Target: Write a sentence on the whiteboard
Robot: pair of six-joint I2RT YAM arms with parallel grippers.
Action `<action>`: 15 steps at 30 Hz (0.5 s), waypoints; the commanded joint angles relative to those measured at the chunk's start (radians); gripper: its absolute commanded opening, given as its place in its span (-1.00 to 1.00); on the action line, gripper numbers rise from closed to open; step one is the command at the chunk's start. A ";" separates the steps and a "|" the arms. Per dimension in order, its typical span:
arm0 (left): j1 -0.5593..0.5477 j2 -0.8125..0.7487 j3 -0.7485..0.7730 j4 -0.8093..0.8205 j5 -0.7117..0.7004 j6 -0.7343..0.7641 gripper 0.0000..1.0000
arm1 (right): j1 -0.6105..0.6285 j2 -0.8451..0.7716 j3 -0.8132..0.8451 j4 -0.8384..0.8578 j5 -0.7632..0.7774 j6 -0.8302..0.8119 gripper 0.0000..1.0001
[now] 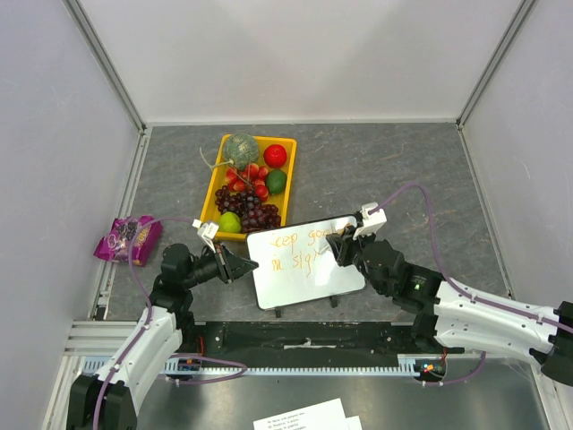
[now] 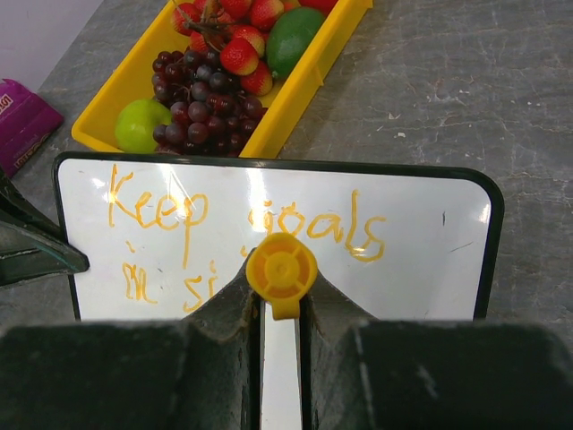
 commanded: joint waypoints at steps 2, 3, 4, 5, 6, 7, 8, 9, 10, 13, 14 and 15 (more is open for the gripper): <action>0.000 -0.007 -0.002 0.027 -0.023 0.034 -0.96 | -0.008 -0.016 -0.027 -0.048 0.001 0.009 -1.00; 0.001 -0.008 -0.002 0.027 -0.023 0.032 -0.96 | -0.008 -0.016 -0.031 -0.046 -0.004 0.012 -1.00; 0.001 -0.007 -0.002 0.027 -0.023 0.032 -0.96 | -0.008 -0.016 -0.037 -0.048 -0.012 0.015 -1.00; 0.001 -0.007 -0.002 0.027 -0.023 0.031 -0.96 | -0.008 -0.016 -0.040 -0.048 -0.016 0.018 -1.00; 0.000 -0.007 -0.002 0.027 -0.023 0.031 -0.96 | -0.008 -0.013 -0.047 -0.048 -0.021 0.021 -1.00; 0.000 -0.008 -0.002 0.026 -0.023 0.032 -0.96 | -0.008 -0.015 -0.053 -0.048 -0.024 0.025 -1.00; 0.001 -0.008 -0.002 0.027 -0.023 0.032 -0.96 | -0.008 -0.015 -0.057 -0.048 -0.026 0.029 -1.00; 0.001 -0.008 -0.002 0.027 -0.023 0.031 -0.96 | -0.010 -0.018 -0.062 -0.046 -0.026 0.030 -1.00; 0.001 -0.008 -0.002 0.027 -0.023 0.032 -0.96 | -0.008 -0.021 -0.063 -0.048 -0.027 0.033 -1.00; 0.000 -0.008 -0.002 0.027 -0.023 0.032 -0.96 | -0.008 -0.038 -0.057 -0.048 -0.020 0.032 -1.00; 0.000 -0.008 -0.002 0.026 -0.024 0.032 -0.96 | -0.008 -0.042 -0.050 -0.048 -0.018 0.029 -1.00; 0.001 -0.008 -0.002 0.026 -0.024 0.031 -0.96 | -0.008 -0.049 -0.037 -0.046 -0.018 0.024 -1.00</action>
